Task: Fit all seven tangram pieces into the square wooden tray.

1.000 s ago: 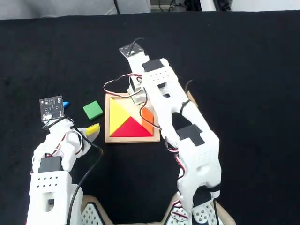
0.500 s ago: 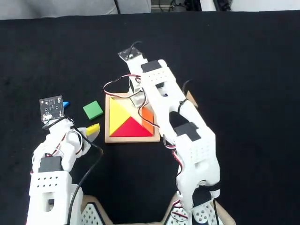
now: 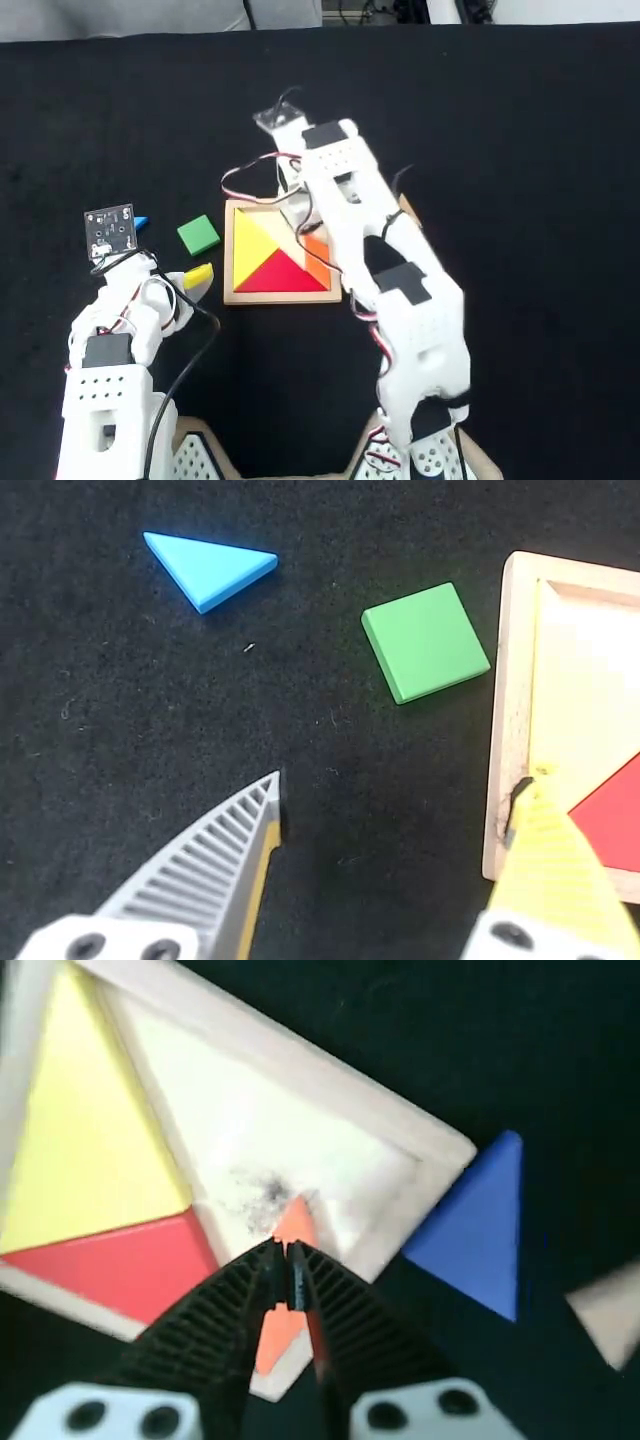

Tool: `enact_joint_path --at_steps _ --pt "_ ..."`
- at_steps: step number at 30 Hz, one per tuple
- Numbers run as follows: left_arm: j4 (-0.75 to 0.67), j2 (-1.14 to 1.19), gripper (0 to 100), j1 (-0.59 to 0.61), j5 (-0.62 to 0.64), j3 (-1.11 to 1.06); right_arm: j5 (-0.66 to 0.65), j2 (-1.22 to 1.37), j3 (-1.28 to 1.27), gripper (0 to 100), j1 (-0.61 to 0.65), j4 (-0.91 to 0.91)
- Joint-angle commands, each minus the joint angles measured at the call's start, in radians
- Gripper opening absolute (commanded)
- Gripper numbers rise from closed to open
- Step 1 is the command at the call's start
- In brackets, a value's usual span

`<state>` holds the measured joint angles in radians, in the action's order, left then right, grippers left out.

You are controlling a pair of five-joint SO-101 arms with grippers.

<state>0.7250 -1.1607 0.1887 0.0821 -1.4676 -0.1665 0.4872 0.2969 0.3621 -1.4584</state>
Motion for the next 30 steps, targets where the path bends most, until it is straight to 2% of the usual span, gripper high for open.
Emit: enact_joint_path --at_steps 1,8,10,12,15,18,25,30 --pt "-0.018 -0.011 35 -0.010 -0.006 0.004 -0.005 -0.196 -0.001 1.1 -0.118 -0.003" --pt "-0.018 -0.011 35 -0.010 -0.006 0.004 -0.011 -0.234 -0.239 1.1 -0.411 0.255" --pt "-0.018 -0.011 35 -0.010 -0.006 0.004 -0.109 -0.209 -0.260 1.4 -0.442 0.299" --pt "-0.018 -0.011 35 -0.010 -0.006 0.004 -0.216 -0.183 -0.252 2.6 -0.436 0.261" --pt "-0.018 -0.011 35 -0.010 -0.006 0.004 -0.146 -0.145 -0.202 13.8 -0.417 0.216" --pt "-0.018 -0.011 35 -0.010 -0.006 0.004 -0.144 -0.120 -0.173 23.3 -0.408 0.206" --pt "-0.018 -0.011 35 -0.010 -0.006 0.004 -0.221 -0.074 -0.168 24.1 -0.404 0.157" --pt "-0.018 -0.011 35 -0.010 -0.006 0.004 -0.253 -0.071 -0.166 24.1 -0.347 0.133"
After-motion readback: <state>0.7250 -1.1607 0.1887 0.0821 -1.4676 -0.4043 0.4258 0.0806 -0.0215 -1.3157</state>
